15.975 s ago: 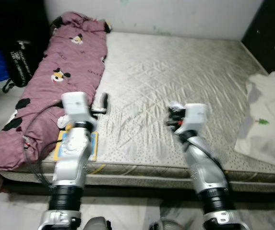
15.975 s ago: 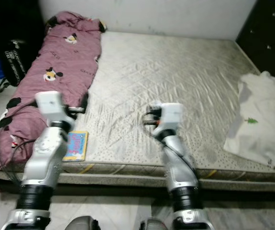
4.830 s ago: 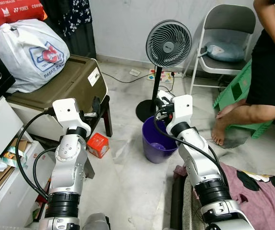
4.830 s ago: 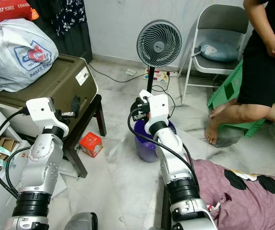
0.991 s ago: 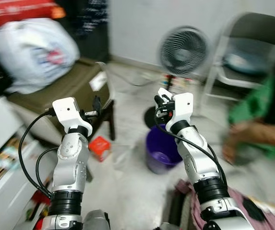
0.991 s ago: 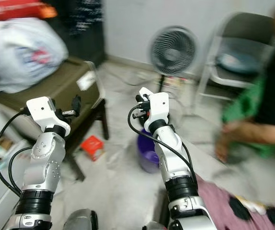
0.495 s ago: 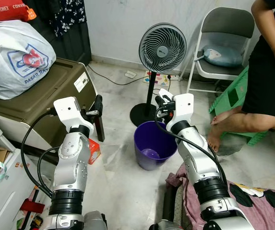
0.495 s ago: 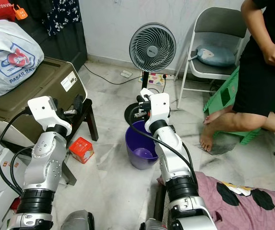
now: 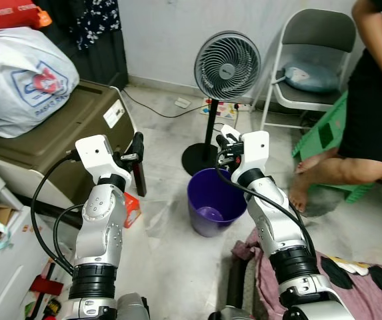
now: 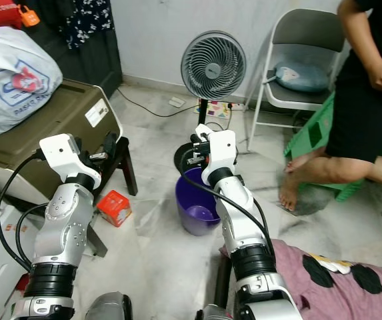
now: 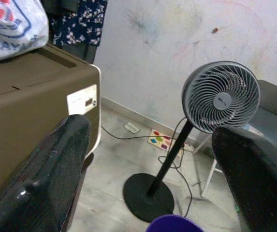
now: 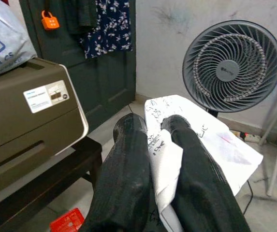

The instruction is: Clean up the room

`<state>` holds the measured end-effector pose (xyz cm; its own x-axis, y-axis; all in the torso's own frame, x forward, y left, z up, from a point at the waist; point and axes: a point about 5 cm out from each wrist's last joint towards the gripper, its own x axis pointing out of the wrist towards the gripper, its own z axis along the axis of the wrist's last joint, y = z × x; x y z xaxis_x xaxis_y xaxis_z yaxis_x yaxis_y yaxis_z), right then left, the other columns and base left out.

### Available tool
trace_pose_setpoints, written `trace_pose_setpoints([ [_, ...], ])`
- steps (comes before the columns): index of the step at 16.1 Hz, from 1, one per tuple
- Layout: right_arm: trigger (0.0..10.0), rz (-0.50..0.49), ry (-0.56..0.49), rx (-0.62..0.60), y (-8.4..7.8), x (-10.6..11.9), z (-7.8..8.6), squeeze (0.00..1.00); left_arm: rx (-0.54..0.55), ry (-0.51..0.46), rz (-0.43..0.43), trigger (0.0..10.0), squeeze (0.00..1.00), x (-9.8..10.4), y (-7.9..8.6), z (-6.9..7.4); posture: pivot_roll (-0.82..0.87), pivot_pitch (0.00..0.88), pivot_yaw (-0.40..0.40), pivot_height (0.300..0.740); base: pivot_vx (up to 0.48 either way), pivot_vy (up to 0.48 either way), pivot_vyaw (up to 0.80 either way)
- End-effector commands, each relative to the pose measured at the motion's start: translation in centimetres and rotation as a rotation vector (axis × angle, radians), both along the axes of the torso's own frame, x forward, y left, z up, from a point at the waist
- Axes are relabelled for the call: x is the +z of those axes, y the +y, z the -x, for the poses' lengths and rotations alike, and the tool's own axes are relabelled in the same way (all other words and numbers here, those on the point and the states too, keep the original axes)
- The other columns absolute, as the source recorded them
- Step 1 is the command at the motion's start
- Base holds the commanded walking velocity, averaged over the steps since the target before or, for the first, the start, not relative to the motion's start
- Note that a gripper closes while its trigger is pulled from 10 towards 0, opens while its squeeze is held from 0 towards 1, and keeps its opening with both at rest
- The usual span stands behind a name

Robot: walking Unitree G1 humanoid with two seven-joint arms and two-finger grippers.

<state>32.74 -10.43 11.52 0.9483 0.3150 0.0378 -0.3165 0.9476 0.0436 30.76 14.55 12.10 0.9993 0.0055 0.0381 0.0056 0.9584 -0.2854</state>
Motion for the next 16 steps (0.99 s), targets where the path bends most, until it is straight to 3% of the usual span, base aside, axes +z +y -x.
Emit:
trace_pose_setpoints([
  [1, 10.0, -0.003, -0.015, 0.006, 0.06, 0.44, -0.32, 0.00, -0.021, -0.019, -0.002, 10.0, 0.00, 0.52, -0.31, -0.21, 0.02, 0.000, -0.047, 0.740, 0.000, 0.289, 0.00],
  [8, 10.0, -0.002, -0.015, 0.007, 0.06, 0.38, -0.32, 0.00, -0.023, -0.020, -0.005, 10.0, 0.00, 0.50, -0.38, -0.18, 0.02, 0.000, -0.048, 0.740, 0.000, 0.263, 0.00],
  [16, 10.0, -0.005, -0.015, 0.000, -0.02, 0.45, -0.45, 0.00, -0.020, -0.021, -0.003, 10.0, 0.00, 0.55, -0.37, -0.20, 0.02, 0.000, -0.049, 0.740, -0.061, 0.099, 0.00],
])
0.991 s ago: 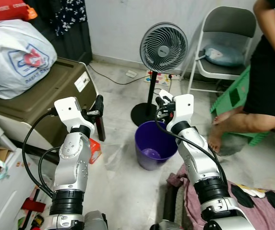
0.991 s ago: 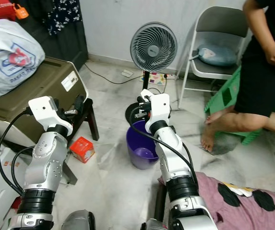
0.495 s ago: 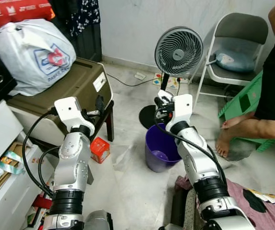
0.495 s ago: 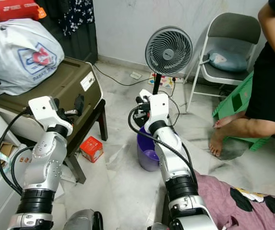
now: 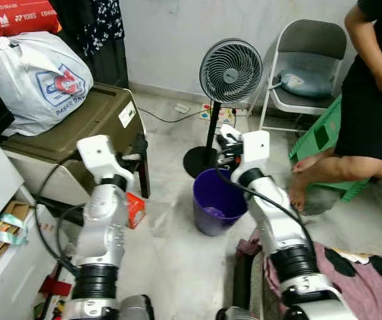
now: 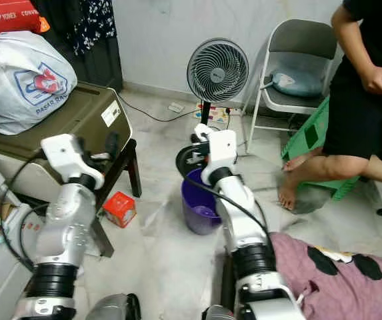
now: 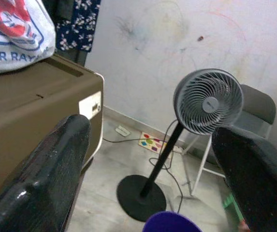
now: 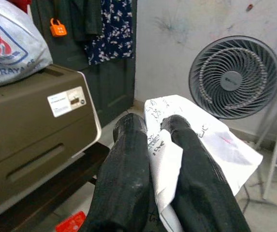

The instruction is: Clean up the room

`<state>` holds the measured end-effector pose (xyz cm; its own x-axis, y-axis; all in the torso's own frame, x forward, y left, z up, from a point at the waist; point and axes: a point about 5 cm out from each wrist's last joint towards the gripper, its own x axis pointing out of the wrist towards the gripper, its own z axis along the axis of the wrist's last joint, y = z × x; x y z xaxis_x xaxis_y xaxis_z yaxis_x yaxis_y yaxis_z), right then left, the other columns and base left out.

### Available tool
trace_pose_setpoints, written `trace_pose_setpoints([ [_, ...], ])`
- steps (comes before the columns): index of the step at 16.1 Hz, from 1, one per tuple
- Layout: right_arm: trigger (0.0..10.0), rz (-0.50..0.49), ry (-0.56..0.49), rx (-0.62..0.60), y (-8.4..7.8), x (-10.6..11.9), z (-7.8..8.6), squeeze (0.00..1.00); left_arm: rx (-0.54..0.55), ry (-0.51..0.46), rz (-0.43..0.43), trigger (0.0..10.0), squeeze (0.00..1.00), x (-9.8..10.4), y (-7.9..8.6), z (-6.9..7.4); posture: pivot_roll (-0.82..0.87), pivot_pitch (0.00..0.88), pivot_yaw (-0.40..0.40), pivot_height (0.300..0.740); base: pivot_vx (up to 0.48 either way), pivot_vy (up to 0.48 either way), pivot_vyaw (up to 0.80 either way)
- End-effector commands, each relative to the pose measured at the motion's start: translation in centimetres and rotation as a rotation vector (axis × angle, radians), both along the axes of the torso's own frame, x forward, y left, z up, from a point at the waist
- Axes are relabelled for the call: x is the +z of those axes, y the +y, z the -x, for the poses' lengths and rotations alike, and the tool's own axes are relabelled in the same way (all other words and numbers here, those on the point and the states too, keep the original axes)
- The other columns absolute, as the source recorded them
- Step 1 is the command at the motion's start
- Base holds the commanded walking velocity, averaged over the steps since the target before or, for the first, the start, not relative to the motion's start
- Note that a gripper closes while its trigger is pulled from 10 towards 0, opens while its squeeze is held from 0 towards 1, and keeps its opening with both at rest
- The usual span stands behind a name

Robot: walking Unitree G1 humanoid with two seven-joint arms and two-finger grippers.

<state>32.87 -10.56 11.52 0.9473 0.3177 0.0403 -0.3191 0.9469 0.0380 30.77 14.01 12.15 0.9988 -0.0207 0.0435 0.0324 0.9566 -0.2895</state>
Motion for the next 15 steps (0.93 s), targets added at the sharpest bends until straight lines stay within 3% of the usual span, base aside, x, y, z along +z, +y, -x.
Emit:
trace_pose_setpoints([
  [1, 10.0, -0.008, -0.011, -0.003, 0.09, 0.45, -0.36, 0.00, 0.008, -0.017, -0.010, 10.0, 0.00, 0.52, 0.16, -0.18, 0.02, 0.000, -0.049, 0.740, 0.000, 0.000, 0.00],
  [7, 10.0, -0.001, -0.012, -0.002, -0.03, 0.50, -0.60, 0.00, -0.069, -0.094, -0.015, 10.0, 0.00, 1.23, -0.43, 0.16, 0.02, 0.000, -0.056, 0.740, 0.078, 0.000, 0.00],
  [11, 10.0, 0.002, -0.013, 0.000, -0.02, 0.52, -0.86, 0.00, -0.053, -0.090, -0.019, 10.0, 0.00, 1.18, -0.33, 0.01, 0.02, 0.000, -0.061, 0.740, 0.412, 0.000, 0.00],
  [15, 10.0, 0.004, -0.017, 0.000, 0.04, 0.60, -1.06, 0.00, -0.032, -0.083, -0.022, 10.0, 0.00, 1.12, -0.10, -0.23, 0.03, 0.000, -0.060, 0.740, 0.000, 0.000, 0.00],
])
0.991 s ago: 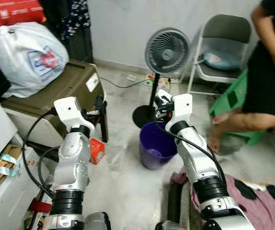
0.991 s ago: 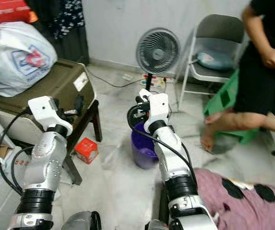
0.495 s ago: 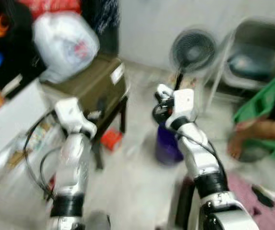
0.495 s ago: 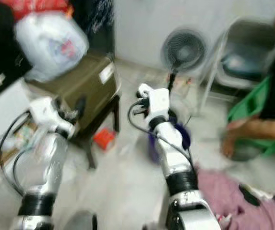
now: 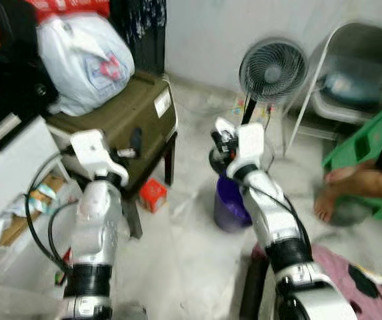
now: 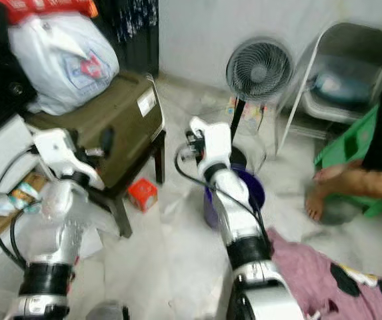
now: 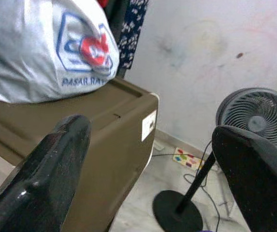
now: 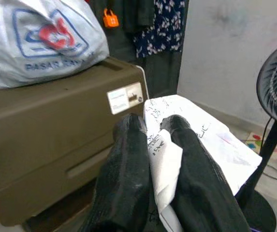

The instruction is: Clean up the room

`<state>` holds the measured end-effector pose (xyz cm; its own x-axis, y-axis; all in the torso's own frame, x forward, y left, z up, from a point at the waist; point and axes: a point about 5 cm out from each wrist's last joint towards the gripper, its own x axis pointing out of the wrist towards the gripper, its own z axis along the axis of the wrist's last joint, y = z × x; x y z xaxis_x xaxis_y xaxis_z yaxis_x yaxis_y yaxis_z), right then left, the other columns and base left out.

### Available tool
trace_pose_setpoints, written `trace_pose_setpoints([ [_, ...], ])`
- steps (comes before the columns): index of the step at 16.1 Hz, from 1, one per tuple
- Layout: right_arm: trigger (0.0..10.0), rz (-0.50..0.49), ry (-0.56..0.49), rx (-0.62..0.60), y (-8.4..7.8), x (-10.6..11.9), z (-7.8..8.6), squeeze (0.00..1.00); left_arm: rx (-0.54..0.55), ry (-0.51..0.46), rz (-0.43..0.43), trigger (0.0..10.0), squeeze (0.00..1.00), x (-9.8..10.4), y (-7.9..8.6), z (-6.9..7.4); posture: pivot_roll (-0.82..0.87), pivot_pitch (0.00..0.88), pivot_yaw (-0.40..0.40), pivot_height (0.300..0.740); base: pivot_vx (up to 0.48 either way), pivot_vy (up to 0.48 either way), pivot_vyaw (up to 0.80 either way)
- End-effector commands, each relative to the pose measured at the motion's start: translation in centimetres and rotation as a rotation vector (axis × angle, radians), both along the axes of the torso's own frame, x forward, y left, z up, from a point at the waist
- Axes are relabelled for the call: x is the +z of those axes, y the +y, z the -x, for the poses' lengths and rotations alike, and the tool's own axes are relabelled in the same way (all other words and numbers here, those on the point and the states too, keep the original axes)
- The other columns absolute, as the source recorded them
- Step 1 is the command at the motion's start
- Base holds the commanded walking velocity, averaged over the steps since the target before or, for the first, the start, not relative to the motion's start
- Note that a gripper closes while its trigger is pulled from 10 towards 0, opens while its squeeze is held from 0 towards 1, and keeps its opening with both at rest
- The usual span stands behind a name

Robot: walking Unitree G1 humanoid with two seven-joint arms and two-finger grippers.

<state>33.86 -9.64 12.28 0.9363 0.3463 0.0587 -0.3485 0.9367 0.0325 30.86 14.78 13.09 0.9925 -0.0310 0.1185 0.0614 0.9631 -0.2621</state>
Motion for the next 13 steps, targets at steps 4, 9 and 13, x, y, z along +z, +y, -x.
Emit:
trace_pose_setpoints([
  [4, 10.0, 0.006, -0.001, -0.035, -0.96, -0.13, -0.27, 0.00, -0.019, -0.001, 0.005, 10.0, 0.00, 0.16, -0.90, -0.32, 0.03, 0.000, -0.058, 0.740, 0.000, 0.000, -0.12],
  [9, 10.0, 0.008, -0.007, -0.035, -1.03, -0.08, -0.36, 0.00, -0.040, -0.021, 0.008, 10.0, 0.00, 0.31, -1.18, -0.40, 0.02, 0.000, -0.060, 0.740, 0.000, 0.000, -0.31],
  [13, 10.0, 0.007, -0.008, -0.036, -0.98, -0.11, -0.40, 0.00, -0.051, -0.027, 0.000, 10.0, 0.00, 0.39, -1.26, -0.42, 0.02, 0.000, -0.056, 0.740, 0.000, 0.000, 0.00],
])
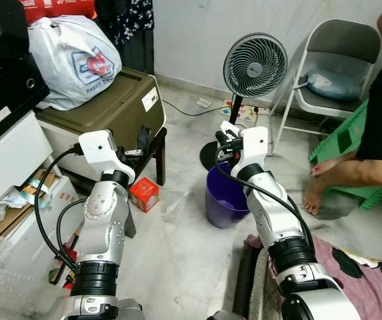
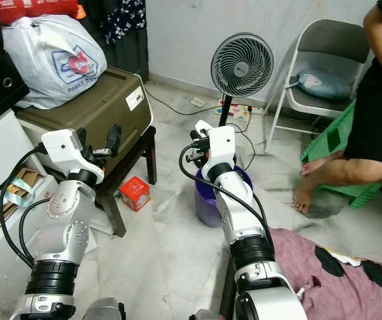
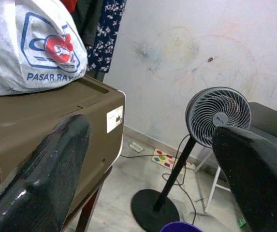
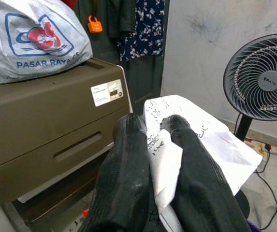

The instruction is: Clean up the room

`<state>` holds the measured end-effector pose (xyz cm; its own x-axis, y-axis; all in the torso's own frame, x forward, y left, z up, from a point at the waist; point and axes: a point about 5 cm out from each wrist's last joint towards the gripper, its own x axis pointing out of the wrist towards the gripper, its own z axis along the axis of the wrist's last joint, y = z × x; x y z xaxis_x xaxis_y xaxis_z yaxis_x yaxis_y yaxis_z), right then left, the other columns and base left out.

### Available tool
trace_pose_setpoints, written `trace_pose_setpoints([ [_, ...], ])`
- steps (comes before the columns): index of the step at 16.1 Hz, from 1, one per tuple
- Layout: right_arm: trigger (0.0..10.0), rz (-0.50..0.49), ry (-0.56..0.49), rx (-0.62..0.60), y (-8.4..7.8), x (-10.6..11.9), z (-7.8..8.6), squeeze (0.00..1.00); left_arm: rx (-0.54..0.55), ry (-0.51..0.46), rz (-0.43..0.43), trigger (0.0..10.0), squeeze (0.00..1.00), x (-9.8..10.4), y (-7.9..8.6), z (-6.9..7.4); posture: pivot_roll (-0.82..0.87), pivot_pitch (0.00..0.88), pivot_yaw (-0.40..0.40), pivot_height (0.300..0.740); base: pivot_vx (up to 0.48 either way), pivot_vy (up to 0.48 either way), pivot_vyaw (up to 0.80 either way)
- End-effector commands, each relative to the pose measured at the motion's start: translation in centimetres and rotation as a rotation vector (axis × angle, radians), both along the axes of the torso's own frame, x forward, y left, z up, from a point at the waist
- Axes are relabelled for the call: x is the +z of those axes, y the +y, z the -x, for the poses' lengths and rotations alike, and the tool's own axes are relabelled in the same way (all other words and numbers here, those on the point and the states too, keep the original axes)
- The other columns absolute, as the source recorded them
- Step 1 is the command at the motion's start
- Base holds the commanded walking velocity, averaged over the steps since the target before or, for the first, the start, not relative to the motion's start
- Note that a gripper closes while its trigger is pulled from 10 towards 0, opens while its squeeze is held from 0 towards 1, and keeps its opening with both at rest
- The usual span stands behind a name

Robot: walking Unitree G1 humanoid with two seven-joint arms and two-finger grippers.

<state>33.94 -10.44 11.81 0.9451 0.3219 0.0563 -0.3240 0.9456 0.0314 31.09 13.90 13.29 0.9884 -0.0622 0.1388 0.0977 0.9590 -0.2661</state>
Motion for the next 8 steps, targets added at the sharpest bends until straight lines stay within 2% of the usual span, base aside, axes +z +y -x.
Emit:
trace_pose_setpoints([
  [1, 10.0, 0.004, -0.011, -0.009, -0.15, 0.36, -0.33, 0.00, -0.023, -0.011, -0.008, 10.0, 0.00, 0.21, -0.38, -0.20, 0.02, 0.000, -0.055, 0.740, 0.000, 0.000, 0.00],
  [3, 10.0, 0.003, -0.013, -0.009, -0.12, 0.37, -0.34, 0.00, -0.036, -0.021, -0.007, 10.0, 0.00, 0.34, -0.44, -0.18, 0.03, 0.000, -0.053, 0.740, 0.000, 0.000, 0.00],
  [8, 10.0, -0.002, -0.012, -0.017, -0.19, 0.42, -0.44, 0.00, -0.050, -0.031, 0.002, 10.0, 0.00, 0.46, -0.47, -0.12, 0.02, 0.000, -0.053, 0.740, 0.371, 0.000, 0.00],
])
